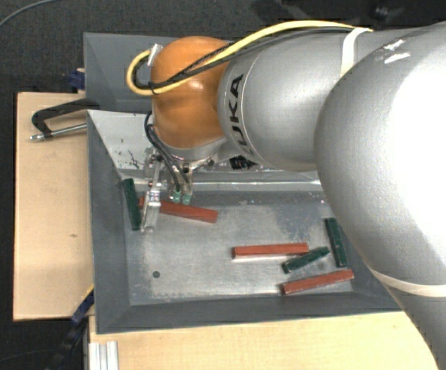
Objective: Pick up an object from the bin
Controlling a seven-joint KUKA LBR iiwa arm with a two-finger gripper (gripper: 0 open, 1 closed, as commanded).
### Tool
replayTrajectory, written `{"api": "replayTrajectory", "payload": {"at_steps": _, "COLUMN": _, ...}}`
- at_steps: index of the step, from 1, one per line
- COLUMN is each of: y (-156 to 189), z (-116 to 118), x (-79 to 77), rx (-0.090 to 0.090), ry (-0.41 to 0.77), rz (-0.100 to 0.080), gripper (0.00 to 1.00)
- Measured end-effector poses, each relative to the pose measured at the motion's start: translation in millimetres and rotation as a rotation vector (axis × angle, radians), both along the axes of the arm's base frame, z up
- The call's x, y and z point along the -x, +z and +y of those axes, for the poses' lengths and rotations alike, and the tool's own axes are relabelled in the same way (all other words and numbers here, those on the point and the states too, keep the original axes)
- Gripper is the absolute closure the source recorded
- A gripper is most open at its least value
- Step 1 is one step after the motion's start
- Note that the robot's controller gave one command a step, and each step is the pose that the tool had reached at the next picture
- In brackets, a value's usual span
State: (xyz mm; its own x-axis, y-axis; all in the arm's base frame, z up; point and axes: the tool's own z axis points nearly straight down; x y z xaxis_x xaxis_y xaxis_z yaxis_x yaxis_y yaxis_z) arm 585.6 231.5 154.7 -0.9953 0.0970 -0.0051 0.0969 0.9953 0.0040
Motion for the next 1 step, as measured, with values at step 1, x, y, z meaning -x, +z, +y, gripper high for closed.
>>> {"api": "replayTrajectory", "payload": {"at_steps": 1, "y": -88.8, "z": -72.4, "x": 5.4, "rx": 0.007, "ry": -0.094, "rz": 0.013, "gripper": 0.0}}
